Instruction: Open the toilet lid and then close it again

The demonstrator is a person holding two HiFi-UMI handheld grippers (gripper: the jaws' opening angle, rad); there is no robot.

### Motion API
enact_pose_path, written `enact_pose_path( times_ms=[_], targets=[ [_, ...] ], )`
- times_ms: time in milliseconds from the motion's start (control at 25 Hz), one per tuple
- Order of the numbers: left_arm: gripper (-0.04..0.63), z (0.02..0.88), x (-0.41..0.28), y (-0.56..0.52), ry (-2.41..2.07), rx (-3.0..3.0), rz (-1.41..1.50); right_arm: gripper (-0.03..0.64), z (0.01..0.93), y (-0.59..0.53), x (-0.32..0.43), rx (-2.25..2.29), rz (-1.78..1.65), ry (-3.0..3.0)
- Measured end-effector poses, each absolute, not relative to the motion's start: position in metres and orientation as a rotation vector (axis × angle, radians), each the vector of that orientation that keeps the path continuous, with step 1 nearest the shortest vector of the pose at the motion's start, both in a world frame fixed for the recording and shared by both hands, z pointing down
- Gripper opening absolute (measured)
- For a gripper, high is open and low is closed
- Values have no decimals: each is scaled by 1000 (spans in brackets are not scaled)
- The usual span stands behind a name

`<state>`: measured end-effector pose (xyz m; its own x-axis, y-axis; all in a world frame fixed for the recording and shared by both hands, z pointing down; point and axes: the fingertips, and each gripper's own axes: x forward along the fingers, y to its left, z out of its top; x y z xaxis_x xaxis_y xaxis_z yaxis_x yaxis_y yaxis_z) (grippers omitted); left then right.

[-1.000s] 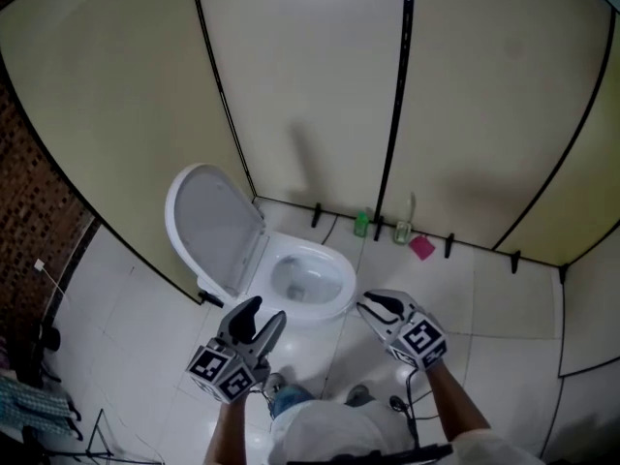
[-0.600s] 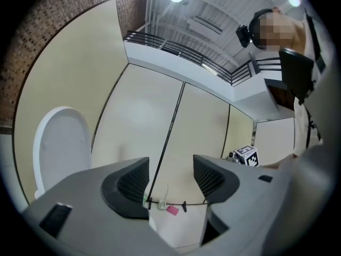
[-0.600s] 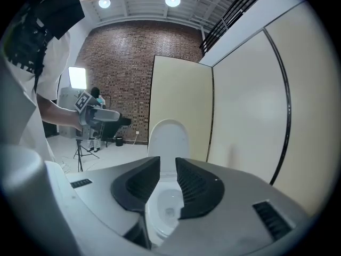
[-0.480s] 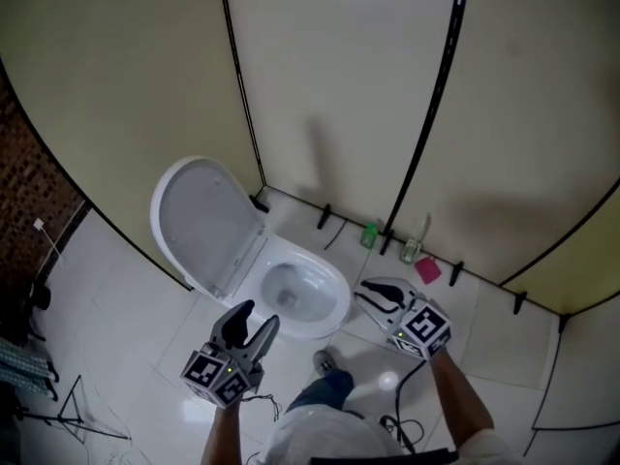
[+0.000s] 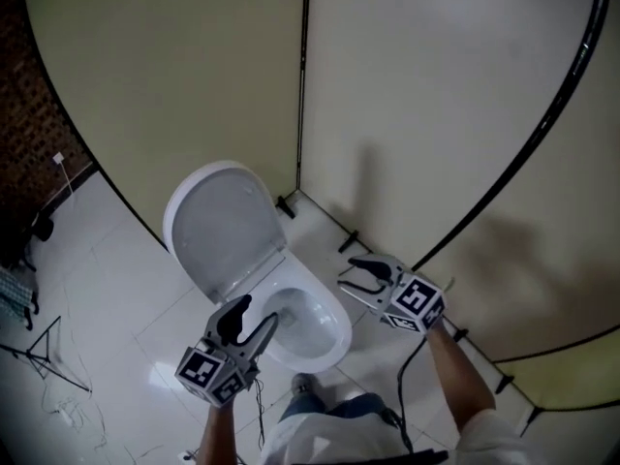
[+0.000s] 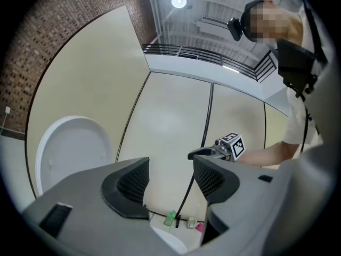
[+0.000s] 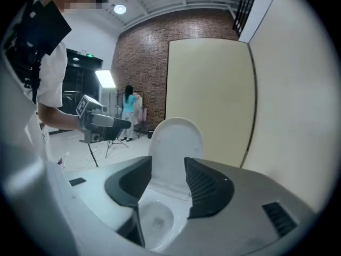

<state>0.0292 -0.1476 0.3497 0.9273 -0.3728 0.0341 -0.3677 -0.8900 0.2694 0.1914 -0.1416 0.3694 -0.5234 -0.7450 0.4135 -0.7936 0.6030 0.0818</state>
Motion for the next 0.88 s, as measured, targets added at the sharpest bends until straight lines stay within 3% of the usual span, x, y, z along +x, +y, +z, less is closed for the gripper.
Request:
enact_pose_path(
  times_ms=[160, 560, 880],
  targets=[
    [256, 345, 24, -168, -688, 2764, -46, 244, 358, -232, 187, 977, 91, -2484],
    [257, 348, 61, -200, -989, 2571, -96, 293, 370, -428, 164, 369, 18, -2570],
    [258, 356, 86, -221, -1156, 2468, -175, 318, 401, -506, 106, 77, 111, -2556]
  ],
)
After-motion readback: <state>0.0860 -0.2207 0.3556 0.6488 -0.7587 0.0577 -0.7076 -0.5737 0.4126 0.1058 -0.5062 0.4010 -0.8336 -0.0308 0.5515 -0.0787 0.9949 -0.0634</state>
